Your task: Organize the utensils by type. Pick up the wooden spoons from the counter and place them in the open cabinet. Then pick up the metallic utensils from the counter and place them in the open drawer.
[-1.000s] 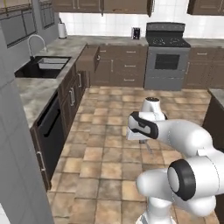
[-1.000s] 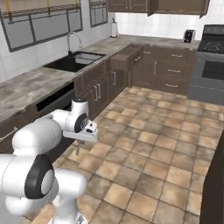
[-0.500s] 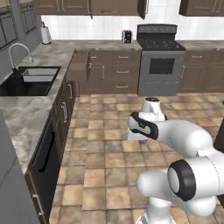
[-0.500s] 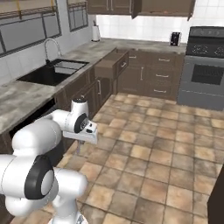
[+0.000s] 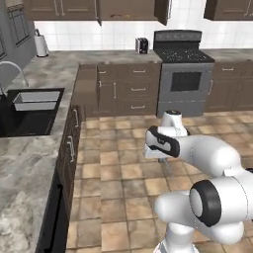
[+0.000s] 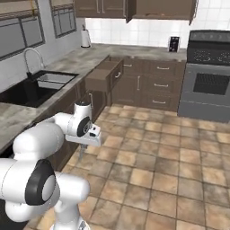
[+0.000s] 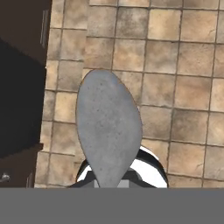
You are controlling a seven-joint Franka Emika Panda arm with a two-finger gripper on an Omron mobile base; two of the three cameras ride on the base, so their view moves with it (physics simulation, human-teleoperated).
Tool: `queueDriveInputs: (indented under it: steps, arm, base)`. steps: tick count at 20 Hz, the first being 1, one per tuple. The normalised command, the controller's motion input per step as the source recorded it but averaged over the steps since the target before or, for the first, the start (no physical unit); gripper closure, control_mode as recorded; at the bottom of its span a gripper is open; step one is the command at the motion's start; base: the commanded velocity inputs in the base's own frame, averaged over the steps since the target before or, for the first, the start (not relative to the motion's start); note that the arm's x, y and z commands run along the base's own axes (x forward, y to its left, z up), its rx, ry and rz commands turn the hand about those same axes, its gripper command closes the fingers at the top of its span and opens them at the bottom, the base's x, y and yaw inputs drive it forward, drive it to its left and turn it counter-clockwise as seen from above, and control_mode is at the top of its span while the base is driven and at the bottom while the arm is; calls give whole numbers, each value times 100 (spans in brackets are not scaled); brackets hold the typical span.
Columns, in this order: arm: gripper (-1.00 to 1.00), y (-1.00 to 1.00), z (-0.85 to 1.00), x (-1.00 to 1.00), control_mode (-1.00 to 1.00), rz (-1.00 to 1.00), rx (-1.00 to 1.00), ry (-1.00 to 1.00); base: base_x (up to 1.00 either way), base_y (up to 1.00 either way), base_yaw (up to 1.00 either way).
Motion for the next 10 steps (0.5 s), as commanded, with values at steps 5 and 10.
queueDriveInputs:
  steps: [5, 10]
  arm:
    - [100, 0, 0, 0, 100, 0, 0, 0]
    - [100, 0, 0, 0, 100, 0, 0, 0]
  base:
    - [100, 28, -11]
    - [100, 27, -10]
